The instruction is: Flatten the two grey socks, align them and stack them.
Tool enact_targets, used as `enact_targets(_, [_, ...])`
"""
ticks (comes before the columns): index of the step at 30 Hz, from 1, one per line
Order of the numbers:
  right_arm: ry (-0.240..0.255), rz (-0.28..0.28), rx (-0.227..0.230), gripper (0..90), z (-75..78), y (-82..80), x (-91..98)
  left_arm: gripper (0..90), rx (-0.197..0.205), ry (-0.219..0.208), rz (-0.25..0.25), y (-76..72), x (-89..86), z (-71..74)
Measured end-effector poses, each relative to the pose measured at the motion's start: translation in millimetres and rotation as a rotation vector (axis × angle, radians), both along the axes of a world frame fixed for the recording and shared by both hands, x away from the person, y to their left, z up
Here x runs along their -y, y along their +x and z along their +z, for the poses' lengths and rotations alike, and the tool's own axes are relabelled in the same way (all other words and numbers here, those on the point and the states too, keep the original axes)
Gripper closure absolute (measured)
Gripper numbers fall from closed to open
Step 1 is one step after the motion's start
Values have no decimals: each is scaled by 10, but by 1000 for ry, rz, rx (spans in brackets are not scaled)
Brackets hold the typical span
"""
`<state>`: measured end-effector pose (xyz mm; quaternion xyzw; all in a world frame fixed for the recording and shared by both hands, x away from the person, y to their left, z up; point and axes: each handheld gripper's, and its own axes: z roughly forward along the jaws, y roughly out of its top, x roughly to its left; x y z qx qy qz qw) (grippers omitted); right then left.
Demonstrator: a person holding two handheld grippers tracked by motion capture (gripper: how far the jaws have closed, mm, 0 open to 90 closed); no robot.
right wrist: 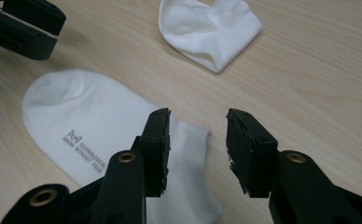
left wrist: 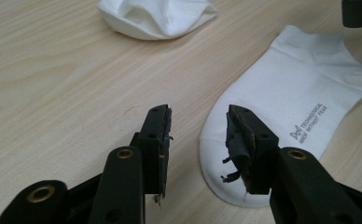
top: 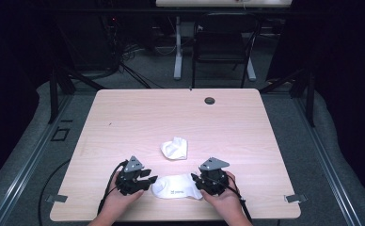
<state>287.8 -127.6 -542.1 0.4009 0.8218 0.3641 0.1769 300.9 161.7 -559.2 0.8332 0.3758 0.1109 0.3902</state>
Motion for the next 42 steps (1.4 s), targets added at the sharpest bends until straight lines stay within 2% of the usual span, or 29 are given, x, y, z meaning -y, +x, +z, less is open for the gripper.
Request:
enact_targets(1, [16, -7, -4, 596, 16, 70, -26, 580, 2, -1, 0, 11, -23, 0])
enact_targets(5, [36, -15, -11, 597, 57, 175, -74, 569, -3, -21, 12, 39, -75, -2])
enact_targets(8, [47, -22, -9, 600, 75, 233, -118, 569, -3, -20, 20, 60, -99, -8])
enact_targets(10, [32, -20, 9, 565, 87, 286, -168, 565, -1, -16, 30, 84, -122, -20])
enact_targets(12, [55, -19, 11, 520, 96, 350, -228, 563, 0, -11, 32, 103, -139, -25])
enact_targets(17, [67, -26, -14, 509, 114, 487, -357, 559, -2, -15, 51, 130, -187, -27])
enact_targets(18, [68, -25, -11, 513, 111, 515, -386, 557, -2, -18, 55, 128, -199, -25])
enact_targets(19, [58, -26, -30, 524, 118, 562, -447, 555, -1, -20, 59, 125, -213, -24])
enact_targets(23, [51, -18, -33, 550, 128, 651, -555, 551, 1, -30, 77, 137, -273, -6])
enact_targets(27, [22, -33, -21, 582, 154, 721, -629, 542, 0, -31, 84, 139, -302, -8])
enact_targets(28, [22, -33, -21, 582, 154, 721, -629, 541, 0, -31, 84, 139, -302, -8])
enact_targets(29, [30, -35, -38, 620, 155, 766, -648, 541, 0, -36, 87, 138, -302, -7])
enact_targets(34, [20, -43, -27, 680, 165, 829, -691, 537, 3, -31, 87, 148, -309, -17])
enact_targets(42, [-26, -32, -56, 746, 123, 957, -811, 534, -2, -31, 93, 170, -315, -30])
